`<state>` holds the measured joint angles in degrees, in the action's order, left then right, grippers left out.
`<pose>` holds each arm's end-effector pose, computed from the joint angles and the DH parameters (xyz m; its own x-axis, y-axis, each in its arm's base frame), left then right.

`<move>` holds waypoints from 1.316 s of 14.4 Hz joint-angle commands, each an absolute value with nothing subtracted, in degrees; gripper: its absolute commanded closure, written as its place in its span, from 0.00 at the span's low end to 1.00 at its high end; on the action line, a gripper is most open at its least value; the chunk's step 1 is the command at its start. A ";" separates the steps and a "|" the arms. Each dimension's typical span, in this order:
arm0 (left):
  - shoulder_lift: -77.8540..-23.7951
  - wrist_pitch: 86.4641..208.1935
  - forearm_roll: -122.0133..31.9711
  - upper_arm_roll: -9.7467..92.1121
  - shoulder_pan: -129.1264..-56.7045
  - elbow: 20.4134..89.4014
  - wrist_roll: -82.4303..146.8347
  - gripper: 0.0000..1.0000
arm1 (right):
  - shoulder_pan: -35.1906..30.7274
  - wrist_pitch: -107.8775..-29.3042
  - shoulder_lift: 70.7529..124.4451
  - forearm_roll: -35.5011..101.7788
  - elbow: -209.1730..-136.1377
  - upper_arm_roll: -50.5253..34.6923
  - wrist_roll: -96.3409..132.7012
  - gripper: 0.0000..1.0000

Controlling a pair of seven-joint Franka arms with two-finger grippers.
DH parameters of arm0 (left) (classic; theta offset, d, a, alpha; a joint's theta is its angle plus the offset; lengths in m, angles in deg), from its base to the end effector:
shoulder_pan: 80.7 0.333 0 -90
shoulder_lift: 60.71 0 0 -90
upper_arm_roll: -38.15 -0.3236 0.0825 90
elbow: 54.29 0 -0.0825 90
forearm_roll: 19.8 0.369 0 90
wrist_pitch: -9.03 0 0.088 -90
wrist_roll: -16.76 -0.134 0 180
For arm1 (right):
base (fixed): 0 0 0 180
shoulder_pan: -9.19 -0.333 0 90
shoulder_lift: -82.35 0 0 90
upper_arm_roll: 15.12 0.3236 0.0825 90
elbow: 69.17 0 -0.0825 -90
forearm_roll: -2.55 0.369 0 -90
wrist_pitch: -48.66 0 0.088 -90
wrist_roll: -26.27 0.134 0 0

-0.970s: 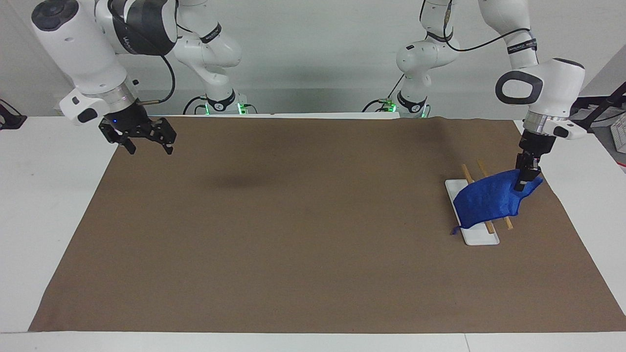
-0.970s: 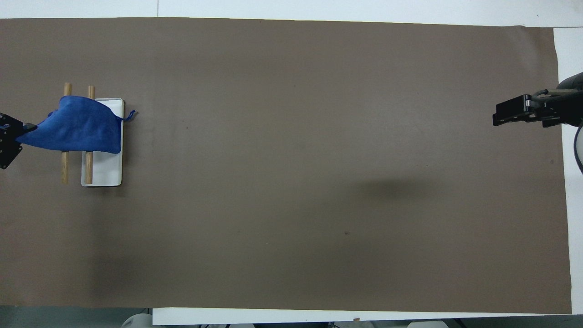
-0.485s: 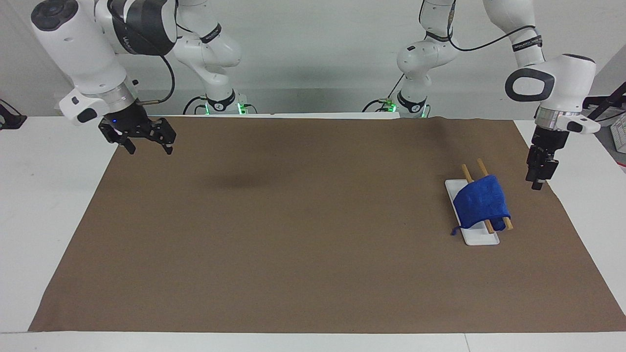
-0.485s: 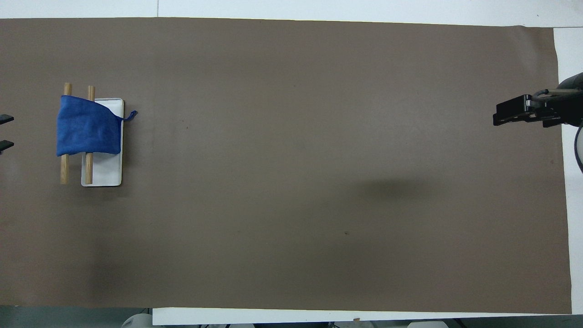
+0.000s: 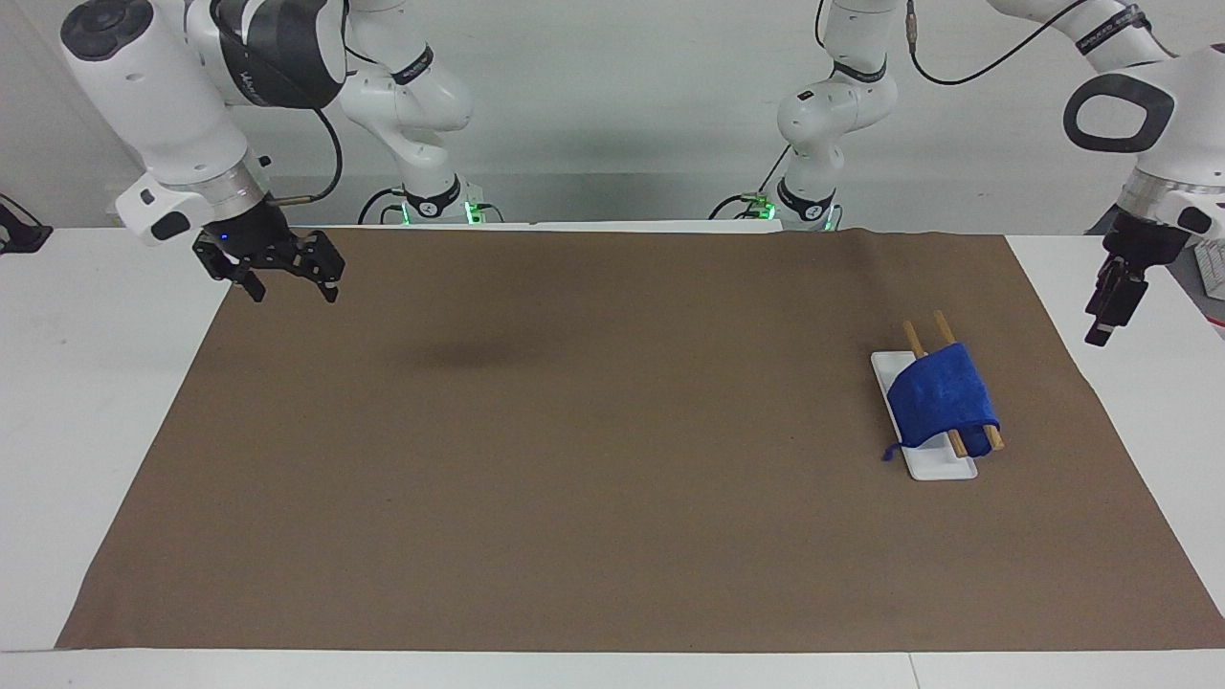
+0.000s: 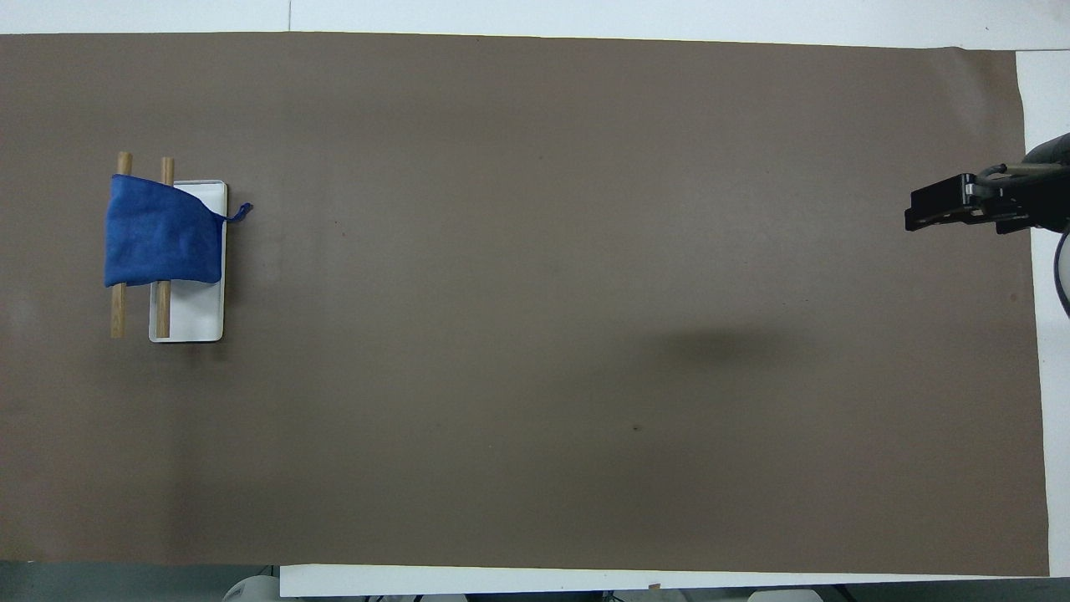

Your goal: Right arm passes towel to left arm to hang

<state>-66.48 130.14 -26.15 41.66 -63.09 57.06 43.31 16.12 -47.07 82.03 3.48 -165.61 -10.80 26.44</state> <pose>0.5336 0.1250 0.5383 0.7017 0.6861 0.1920 0.6540 -0.7272 0.2082 0.5430 -0.0226 0.5652 0.9987 -0.0501 -0.0069 -0.0502 -0.9986 -0.0157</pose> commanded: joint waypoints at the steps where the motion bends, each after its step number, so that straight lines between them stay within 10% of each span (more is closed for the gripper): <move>1: -64.49 119.73 -22.09 41.76 -66.54 50.40 42.95 0.00 | 16.22 -47.85 81.29 3.69 -166.37 -11.16 25.56 0.01; 8: -61.07 93.70 -18.39 41.06 -78.92 35.81 32.51 0.00 | 14.29 -47.59 80.94 3.69 -167.08 -13.97 25.65 0.01; 19: -65.63 90.42 -19.88 38.68 -84.48 41.42 17.64 0.00 | 14.55 -45.30 80.68 3.69 -166.99 -14.06 25.39 0.01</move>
<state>-63.98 90.48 -19.61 39.83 -83.12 39.44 18.61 14.59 -45.64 81.99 3.48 -165.72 -13.93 26.44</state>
